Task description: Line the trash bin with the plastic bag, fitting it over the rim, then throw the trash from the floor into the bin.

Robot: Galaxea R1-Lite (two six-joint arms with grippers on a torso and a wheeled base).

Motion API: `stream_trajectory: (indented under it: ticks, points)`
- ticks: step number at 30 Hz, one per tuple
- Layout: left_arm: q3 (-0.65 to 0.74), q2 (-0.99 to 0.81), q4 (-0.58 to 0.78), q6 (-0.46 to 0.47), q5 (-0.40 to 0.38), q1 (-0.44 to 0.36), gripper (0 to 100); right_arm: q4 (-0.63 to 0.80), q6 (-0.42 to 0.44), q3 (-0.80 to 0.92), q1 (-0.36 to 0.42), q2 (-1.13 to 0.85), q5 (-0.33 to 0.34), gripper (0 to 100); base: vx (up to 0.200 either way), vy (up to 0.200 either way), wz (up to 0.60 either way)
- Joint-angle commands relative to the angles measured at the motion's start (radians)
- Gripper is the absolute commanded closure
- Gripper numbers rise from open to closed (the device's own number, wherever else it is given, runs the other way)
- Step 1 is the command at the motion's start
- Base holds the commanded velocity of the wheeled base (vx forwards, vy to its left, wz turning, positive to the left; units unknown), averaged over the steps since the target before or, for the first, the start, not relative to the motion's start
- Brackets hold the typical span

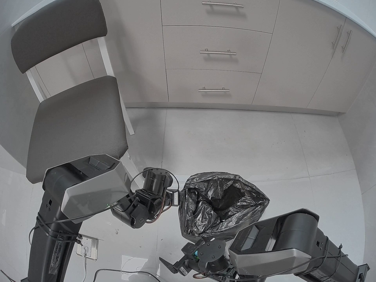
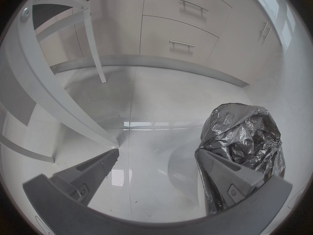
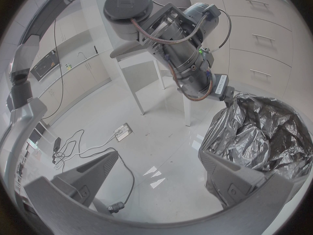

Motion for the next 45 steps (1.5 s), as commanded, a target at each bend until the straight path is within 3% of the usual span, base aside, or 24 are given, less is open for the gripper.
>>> stream_trajectory:
  ticks: [1, 10, 16, 23, 30, 34, 45]
  points:
    - [0.000, 0.002, 0.001, -0.001, 0.003, 0.000, 0, -0.018, 0.006, 0.048, 0.013, -0.011, 0.003, 0, 0.000, 0.000, 0.00]
    - [0.001, 0.000, -0.001, -0.004, 0.003, 0.000, 0, -0.018, 0.029, 0.063, -0.004, -0.028, -0.005, 0, 0.000, 0.000, 0.00]
    - [0.003, 0.002, -0.002, -0.005, 0.003, 0.002, 0, -0.018, 0.045, 0.106, -0.043, -0.167, -0.014, 0, 0.000, 0.000, 0.00]
    - [0.003, 0.002, -0.002, -0.007, 0.001, 0.002, 0, -0.018, 0.006, 0.060, -0.202, -0.255, -0.036, 0, 0.000, 0.000, 0.00]
    - [0.005, 0.002, -0.002, -0.007, 0.000, 0.002, 0, -0.018, -0.076, -0.078, -0.363, -0.149, -0.036, 0, 0.000, 0.000, 0.00]
    - [0.005, 0.003, -0.002, -0.007, 0.000, 0.002, 0, -0.018, -0.131, -0.132, -0.408, -0.100, -0.051, 0, 0.000, 0.000, 0.00]
    - [0.005, 0.003, -0.002, -0.007, 0.000, 0.002, 0, -0.018, -0.168, -0.179, -0.477, -0.095, -0.059, 0, 0.000, 0.000, 0.00]
